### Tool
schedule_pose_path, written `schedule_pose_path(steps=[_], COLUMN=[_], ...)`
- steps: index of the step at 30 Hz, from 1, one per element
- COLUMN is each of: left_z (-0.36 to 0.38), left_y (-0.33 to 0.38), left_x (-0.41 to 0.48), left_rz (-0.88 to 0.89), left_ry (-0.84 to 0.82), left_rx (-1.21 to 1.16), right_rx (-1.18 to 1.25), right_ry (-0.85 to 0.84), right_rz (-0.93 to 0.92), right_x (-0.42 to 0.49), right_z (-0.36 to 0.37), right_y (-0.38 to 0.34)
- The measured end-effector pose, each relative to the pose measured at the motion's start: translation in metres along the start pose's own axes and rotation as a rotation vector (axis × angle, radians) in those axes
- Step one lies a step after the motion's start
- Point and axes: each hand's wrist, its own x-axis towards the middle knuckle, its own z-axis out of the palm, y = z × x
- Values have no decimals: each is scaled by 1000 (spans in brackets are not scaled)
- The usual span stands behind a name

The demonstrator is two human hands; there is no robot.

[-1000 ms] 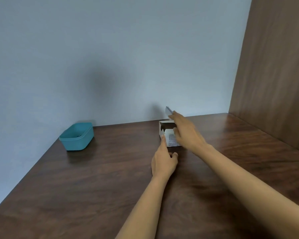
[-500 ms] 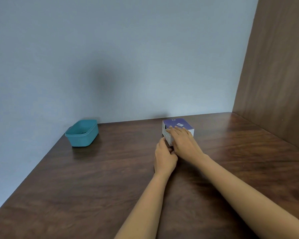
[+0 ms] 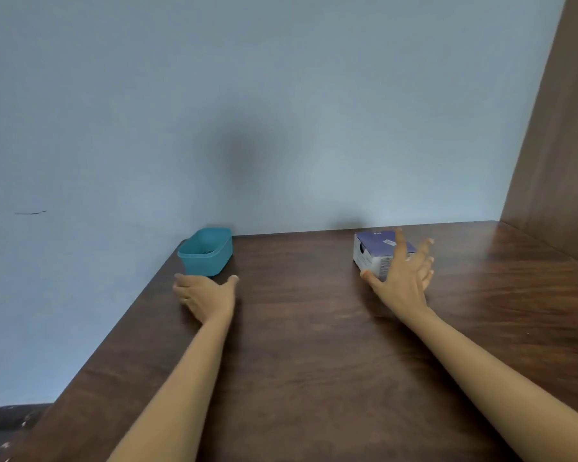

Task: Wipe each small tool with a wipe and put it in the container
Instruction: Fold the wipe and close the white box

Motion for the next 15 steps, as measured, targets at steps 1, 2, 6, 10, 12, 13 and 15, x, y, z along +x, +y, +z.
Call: schedule_pose_path(steps=[1,2,6,10,12,13,15], left_z=[-6,-11,-18,-10,-4,-1,5], left_y=[-4,-7,-13,-12,-10,-9,-8], left_x=[11,22,52,69,74,76,77], left_rz=[-1,2,41,49,45,41,36], left_ry=[0,-10,-70,-90,-84,-75,-56], left_rx=[5,10,47,35,36,35,40], right_rx=[6,9,27,-10,-26,-34,-41], right_ry=[-3,-5,13,56,74,78,83], right_rz=[28,43,54,74,78,79,80], right_x=[0,1,8,14,16,17,19], right_z=[4,8,23,29,32,33,36], right_y=[-2,-3,-5,-8,-8,-9,-11])
